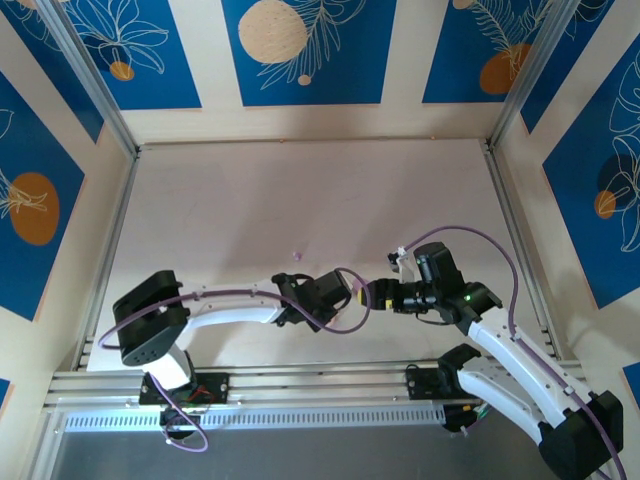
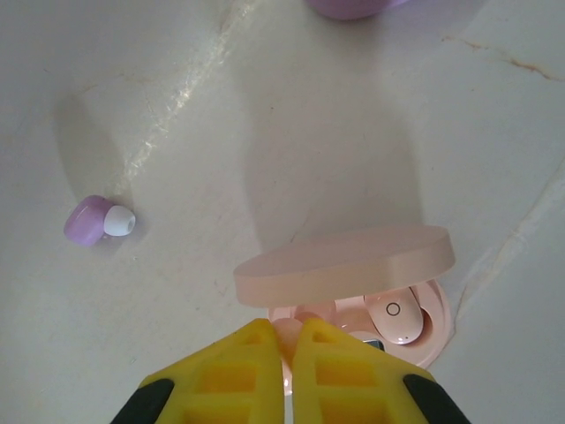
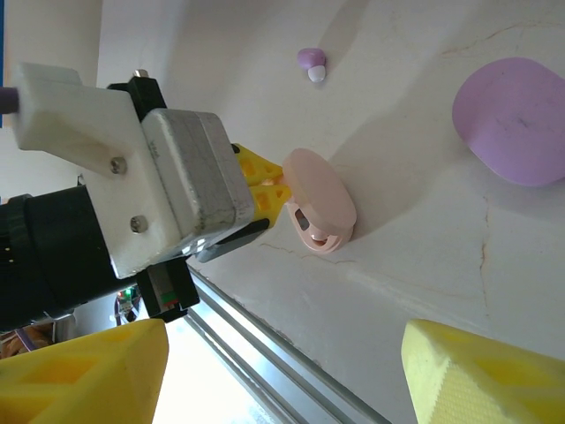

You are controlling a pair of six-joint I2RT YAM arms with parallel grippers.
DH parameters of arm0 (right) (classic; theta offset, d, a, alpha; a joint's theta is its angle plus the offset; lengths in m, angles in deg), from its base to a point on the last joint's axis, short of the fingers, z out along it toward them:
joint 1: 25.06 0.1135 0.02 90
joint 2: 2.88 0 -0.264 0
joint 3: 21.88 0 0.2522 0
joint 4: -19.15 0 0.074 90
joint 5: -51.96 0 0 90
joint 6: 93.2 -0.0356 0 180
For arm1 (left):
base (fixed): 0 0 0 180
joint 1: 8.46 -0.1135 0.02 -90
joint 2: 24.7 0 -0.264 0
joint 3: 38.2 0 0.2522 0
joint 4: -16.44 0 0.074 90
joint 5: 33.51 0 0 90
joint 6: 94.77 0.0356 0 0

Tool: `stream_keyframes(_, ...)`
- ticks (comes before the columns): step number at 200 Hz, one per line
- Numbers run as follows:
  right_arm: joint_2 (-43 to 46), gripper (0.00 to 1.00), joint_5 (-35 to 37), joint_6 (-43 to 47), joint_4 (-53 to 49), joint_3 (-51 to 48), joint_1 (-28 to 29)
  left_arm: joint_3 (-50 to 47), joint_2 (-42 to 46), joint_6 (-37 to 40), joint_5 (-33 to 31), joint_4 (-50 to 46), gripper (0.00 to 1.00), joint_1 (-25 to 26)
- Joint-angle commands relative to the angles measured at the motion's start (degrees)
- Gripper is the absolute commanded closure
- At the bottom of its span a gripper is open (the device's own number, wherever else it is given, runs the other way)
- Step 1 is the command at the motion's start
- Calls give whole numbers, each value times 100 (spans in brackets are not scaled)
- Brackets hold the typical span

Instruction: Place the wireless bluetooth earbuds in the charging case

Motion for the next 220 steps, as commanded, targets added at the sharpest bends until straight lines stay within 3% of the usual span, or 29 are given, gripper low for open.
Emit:
stream_keyframes(1, -5, 29, -103, 74, -68, 51, -13, -78, -98, 174, -122, 90, 94, 78)
stream_keyframes(131, -8, 29, -77, 92, -113, 121, -14, -65, -230, 200, -44, 40, 94, 105)
stream_keyframes(220, -23, 29, -79, 74, -78, 95, -13, -65, -173, 129, -7, -41, 82, 105)
